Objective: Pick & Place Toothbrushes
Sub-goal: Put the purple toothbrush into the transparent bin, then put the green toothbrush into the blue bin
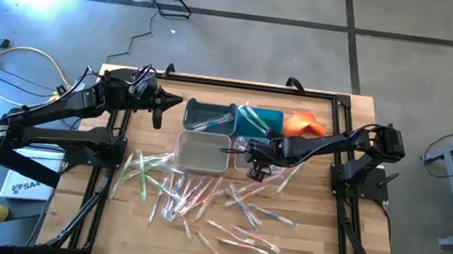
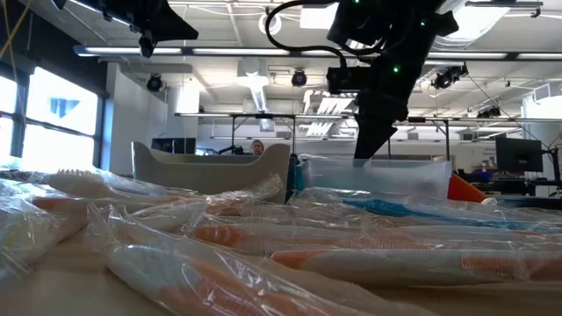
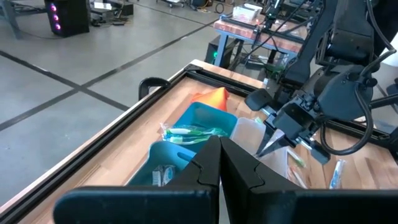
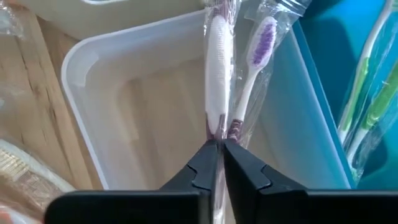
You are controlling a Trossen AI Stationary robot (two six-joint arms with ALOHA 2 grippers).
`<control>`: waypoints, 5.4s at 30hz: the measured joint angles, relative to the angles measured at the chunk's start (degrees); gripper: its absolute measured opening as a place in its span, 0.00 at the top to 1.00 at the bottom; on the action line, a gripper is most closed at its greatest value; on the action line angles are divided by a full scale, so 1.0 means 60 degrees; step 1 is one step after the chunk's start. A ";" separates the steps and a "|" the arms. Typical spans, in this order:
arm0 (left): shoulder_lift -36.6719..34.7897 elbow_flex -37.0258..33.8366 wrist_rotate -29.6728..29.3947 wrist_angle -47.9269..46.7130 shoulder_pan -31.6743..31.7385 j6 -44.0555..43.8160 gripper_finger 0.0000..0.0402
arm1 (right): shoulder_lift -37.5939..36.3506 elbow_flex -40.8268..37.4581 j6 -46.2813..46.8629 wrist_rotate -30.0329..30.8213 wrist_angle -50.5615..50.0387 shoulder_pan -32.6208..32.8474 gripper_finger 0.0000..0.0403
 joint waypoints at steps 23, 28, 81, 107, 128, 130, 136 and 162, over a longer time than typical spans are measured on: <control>0.0000 0.0000 0.0022 -0.0004 0.0003 0.0000 1.00 | -0.1402 0.1226 -0.1081 0.0164 -0.0215 -0.0072 0.83; -0.0003 0.0000 0.0022 -0.0004 0.0004 0.0000 1.00 | -0.2153 0.1434 -0.1066 0.0168 -0.0213 -0.0087 0.83; -0.0003 0.0000 0.0048 -0.0073 0.0004 0.0000 1.00 | -0.3392 0.1475 0.0575 0.1223 0.2175 -0.0331 0.85; -0.0004 0.0000 -0.0007 -0.0068 0.0002 0.0000 1.00 | -0.4419 0.1472 1.2184 0.2023 -0.7471 -0.0463 0.97; -0.0002 0.0000 -0.0002 -0.0004 0.0000 0.0000 1.00 | -0.2896 0.1343 1.3145 0.0989 -0.8449 -0.0847 0.56; -0.0001 0.0000 0.0000 -0.0007 0.0003 0.0000 1.00 | -0.2896 0.1159 1.3079 0.0830 -0.8491 -0.0993 0.57; -0.0004 0.0000 0.0004 -0.0022 0.0002 -0.0002 1.00 | -0.2896 0.0279 1.2919 0.0030 -0.8274 -0.1447 0.60; -0.0004 0.0000 0.0022 -0.0080 0.0004 -0.0004 1.00 | -0.2896 -0.3368 1.3003 -0.1964 -0.3539 -0.1963 0.62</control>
